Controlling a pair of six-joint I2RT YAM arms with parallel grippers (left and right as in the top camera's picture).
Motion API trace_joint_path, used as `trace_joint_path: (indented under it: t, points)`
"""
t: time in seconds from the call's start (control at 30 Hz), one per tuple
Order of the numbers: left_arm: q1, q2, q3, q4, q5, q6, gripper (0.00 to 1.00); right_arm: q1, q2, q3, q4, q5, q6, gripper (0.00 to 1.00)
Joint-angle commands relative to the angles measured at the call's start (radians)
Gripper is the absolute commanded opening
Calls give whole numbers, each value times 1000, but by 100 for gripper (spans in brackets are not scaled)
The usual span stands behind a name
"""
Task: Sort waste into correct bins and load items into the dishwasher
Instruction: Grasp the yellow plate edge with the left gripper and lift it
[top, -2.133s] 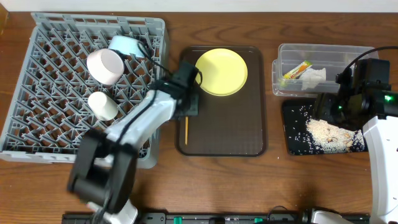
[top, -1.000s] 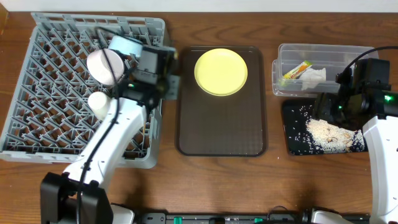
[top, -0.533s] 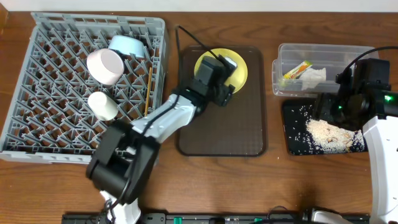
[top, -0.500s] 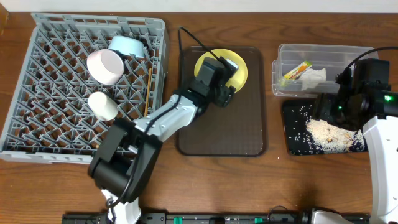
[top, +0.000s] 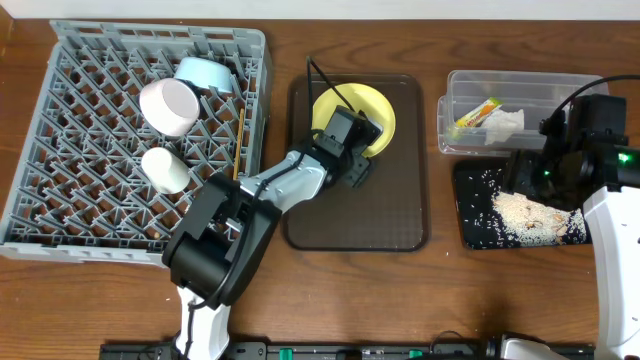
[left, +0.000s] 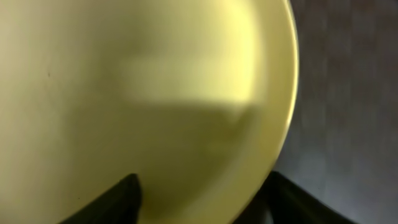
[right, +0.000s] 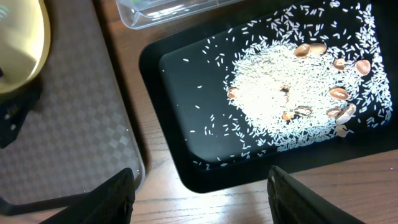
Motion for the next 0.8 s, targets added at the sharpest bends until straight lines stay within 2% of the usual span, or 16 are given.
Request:
trace_joint_path:
  t: [0.0, 0.2, 0.43, 0.67, 0.77]
  points:
    - [-2, 18, -13, -153, 8, -23, 49, -13, -12, 2, 0, -5, -13, 66]
    - [-3, 3, -13, -307, 8, -154, 24, -13, -12, 2, 0, -5, -13, 66]
    - [-20, -140, -13, -345, 8, -167, 8, -13, -12, 2, 0, -5, -13, 66]
    - [-22, -441, -13, -346, 7, -200, 6, -13, -12, 2, 2, -5, -13, 66]
    - [11, -569, -13, -346, 21, -265, 6, -13, -12, 2, 3, -5, -13, 66]
